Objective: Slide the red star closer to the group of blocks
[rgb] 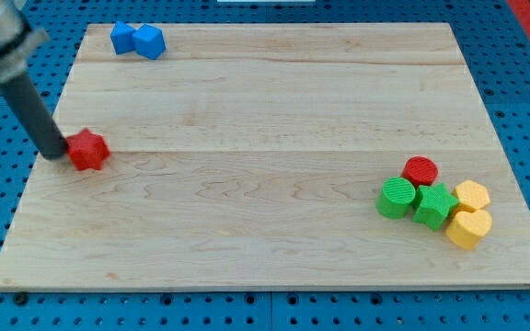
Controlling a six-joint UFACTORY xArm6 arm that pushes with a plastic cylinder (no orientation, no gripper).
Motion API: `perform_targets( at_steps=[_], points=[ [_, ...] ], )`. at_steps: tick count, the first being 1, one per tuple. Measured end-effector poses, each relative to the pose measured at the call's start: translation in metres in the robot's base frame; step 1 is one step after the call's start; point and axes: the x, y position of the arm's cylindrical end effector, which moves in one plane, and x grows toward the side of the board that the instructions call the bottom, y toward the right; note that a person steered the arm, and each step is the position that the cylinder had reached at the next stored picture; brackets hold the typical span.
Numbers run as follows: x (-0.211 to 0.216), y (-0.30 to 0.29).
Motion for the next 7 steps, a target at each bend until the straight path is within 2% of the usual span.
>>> perform_targets(
  at_steps=[1, 3, 4, 5, 7],
  points=[
    [0.0, 0.088],
    [-0.06, 0.048],
    [-0.057, 0.085],
    [-0.021, 0.171],
    [0.002, 0.3]
  ],
)
